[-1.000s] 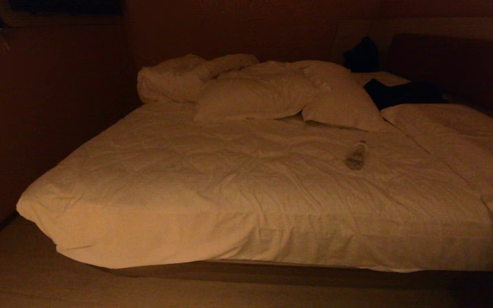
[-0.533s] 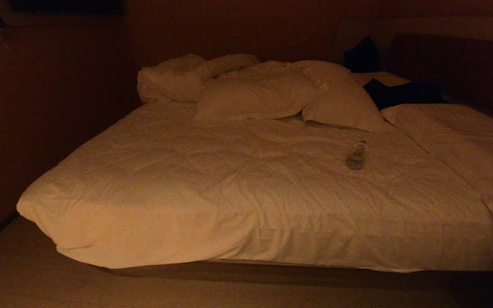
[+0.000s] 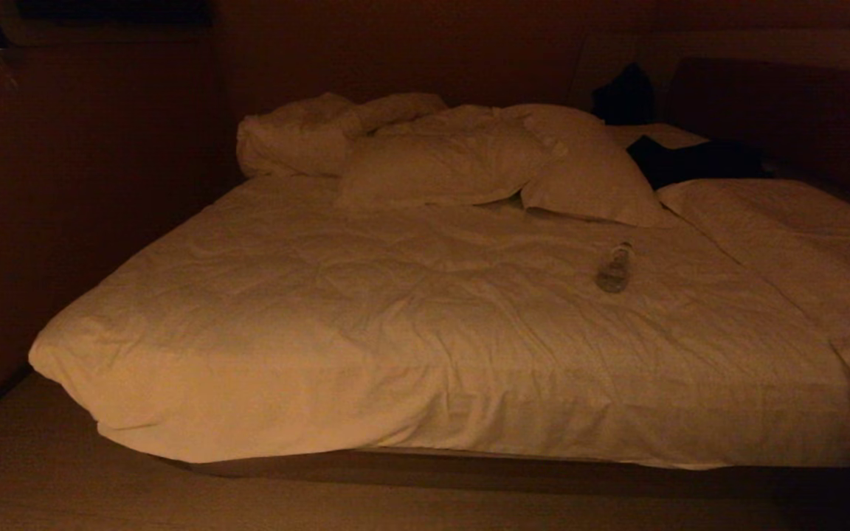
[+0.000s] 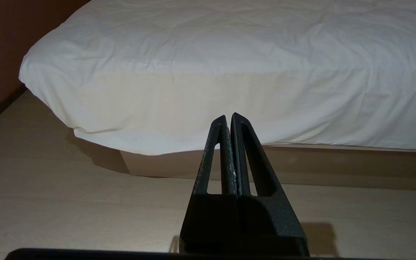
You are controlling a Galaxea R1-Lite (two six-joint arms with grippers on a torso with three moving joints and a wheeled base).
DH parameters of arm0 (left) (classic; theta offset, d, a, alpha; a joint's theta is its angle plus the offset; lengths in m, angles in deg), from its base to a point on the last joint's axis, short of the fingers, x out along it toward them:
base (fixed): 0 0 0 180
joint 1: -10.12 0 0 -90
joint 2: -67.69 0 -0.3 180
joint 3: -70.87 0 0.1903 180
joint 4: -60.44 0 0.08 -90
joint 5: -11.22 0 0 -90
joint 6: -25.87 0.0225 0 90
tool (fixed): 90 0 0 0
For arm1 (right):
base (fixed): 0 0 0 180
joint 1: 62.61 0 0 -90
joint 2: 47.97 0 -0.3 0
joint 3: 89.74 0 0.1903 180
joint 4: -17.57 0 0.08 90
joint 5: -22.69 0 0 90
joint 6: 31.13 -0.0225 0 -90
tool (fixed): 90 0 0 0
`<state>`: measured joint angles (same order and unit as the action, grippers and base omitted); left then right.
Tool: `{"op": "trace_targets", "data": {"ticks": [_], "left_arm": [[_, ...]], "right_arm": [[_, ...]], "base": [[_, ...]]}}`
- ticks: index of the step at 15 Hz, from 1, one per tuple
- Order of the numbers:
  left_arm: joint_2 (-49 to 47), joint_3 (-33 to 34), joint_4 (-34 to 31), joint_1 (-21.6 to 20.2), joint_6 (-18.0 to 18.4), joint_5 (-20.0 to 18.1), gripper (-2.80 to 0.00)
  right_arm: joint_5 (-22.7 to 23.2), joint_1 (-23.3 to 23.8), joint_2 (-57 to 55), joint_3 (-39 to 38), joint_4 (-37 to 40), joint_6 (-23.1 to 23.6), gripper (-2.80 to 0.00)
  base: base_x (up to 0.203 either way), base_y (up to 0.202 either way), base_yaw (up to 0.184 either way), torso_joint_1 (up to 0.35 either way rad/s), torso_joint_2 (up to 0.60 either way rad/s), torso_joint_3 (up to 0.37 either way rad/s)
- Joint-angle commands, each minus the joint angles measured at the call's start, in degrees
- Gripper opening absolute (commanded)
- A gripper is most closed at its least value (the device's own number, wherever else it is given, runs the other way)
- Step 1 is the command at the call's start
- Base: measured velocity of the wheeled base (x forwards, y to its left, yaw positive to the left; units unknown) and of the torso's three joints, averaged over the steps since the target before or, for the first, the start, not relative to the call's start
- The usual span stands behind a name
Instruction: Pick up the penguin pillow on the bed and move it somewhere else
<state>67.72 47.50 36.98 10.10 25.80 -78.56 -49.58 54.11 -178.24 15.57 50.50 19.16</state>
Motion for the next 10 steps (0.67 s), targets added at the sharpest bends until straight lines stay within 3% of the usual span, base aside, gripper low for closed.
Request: {"op": "trace_targets", "data": {"ticks": [1, 4, 6, 10], "left_arm": [[0.0, 0.0, 0.0, -0.1, 0.0, 0.0, -2.8], [0.0, 0.0, 0.0, 0.0, 0.0, 0.0, -2.8], [0.1, 0.0, 0.0, 0.0, 0.0, 0.0, -2.8], [0.0, 0.0, 0.0, 0.0, 0.0, 0.0, -2.8]], "right_arm": [[0.1, 0.0, 0.3, 0.1, 0.0, 0.2, -2.8], [0.3, 0.0, 1.2, 0.9, 0.2, -0.6, -2.8], [1.0, 0.0, 3.0, 4.4, 1.6, -3.8, -2.8], [2.5, 0.0, 5.1, 21.2, 11.4, -11.1, -2.8]], "base": [[0.0, 0.0, 0.0, 0.0, 0.0, 0.0], [0.0, 0.0, 0.0, 0.0, 0.0, 0.0], [0.0, 0.0, 0.0, 0.0, 0.0, 0.0], [0.0, 0.0, 0.0, 0.0, 0.0, 0.0]]}}
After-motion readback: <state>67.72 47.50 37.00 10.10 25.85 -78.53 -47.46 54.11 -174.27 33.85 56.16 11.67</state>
